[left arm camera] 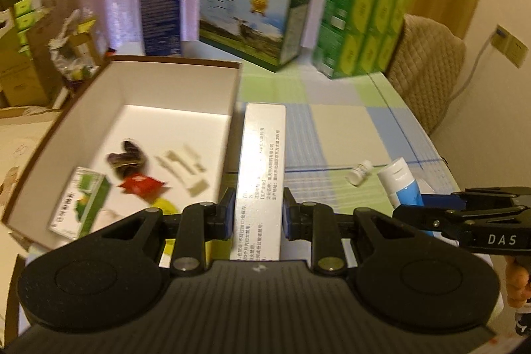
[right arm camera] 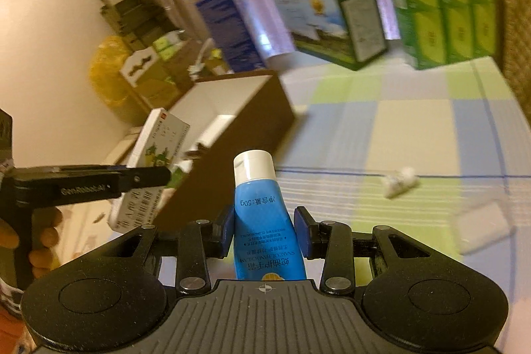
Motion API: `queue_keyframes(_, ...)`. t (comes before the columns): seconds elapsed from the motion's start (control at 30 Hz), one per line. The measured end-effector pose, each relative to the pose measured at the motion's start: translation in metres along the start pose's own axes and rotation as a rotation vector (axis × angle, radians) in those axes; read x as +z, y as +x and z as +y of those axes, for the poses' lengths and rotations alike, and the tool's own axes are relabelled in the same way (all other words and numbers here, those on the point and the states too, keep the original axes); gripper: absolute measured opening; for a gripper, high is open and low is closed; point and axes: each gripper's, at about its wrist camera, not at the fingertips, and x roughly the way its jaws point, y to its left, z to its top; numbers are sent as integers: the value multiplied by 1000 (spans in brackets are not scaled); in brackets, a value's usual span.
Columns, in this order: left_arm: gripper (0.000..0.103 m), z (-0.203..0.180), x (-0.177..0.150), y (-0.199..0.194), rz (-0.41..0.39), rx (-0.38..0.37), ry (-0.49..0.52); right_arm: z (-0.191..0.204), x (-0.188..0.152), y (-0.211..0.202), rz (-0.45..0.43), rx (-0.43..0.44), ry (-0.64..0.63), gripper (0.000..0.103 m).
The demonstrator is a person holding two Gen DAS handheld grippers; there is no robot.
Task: Organize objects
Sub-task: 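Carry the white box and blue tube in both tools toward the brown box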
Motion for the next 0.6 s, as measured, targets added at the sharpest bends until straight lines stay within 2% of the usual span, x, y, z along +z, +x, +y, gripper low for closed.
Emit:
queue_keyframes(0.37, 23, 66, 4, -21, -36, 79, -55, 78, 37, 58, 17, 168, -8, 35)
queue_keyframes(0.6, 23, 103, 14, -19, -42, 111, -62, 108, 62, 101, 15, 185, -8, 35)
